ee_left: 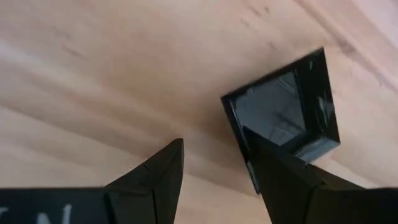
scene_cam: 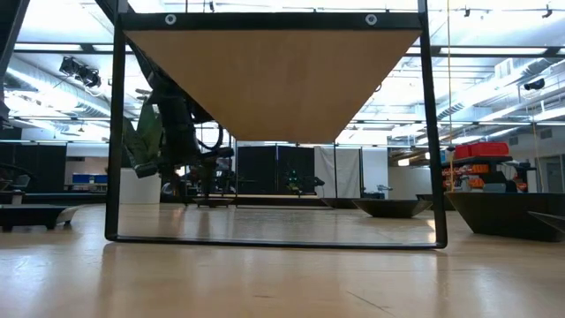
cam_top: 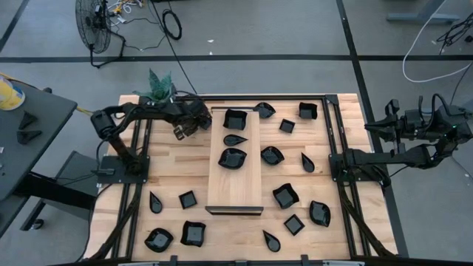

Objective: Pick & Place Mini shaped plates
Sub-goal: Put the square plate on the shelf

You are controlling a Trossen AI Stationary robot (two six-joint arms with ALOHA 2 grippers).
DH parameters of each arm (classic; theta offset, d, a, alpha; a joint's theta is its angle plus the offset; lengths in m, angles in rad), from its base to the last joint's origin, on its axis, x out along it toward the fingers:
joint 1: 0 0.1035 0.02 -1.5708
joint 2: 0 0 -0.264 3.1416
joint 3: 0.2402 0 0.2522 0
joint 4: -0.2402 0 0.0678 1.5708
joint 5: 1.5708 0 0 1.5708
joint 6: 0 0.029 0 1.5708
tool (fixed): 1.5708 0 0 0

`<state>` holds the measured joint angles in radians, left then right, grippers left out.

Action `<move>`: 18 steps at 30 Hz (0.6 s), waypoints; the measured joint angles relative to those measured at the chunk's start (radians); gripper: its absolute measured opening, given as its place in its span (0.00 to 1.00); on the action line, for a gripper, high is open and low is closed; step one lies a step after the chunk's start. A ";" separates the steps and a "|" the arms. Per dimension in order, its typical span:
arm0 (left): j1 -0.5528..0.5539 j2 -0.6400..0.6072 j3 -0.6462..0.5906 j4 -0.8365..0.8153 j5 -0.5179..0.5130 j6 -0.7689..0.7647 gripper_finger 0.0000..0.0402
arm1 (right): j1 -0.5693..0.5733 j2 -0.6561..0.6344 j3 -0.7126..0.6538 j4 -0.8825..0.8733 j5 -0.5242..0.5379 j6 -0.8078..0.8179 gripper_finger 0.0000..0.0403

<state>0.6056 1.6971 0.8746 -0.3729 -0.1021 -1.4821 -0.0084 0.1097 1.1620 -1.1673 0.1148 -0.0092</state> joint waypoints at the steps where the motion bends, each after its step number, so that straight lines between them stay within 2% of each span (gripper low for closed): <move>1: 0.000 0.004 0.007 0.004 -0.001 -0.001 0.48 | 0.000 0.000 0.000 0.000 0.000 0.000 0.08; 9: 0.002 0.019 0.037 0.019 -0.028 -0.009 0.48 | 0.000 0.000 0.000 0.000 0.000 0.000 0.08; 18: 0.002 0.019 0.036 0.014 -0.034 -0.026 0.39 | 0.000 0.000 0.000 0.000 0.000 0.000 0.08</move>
<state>0.6071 1.7161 0.9108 -0.3588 -0.1358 -1.5085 -0.0086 0.1098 1.1621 -1.1672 0.1150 -0.0093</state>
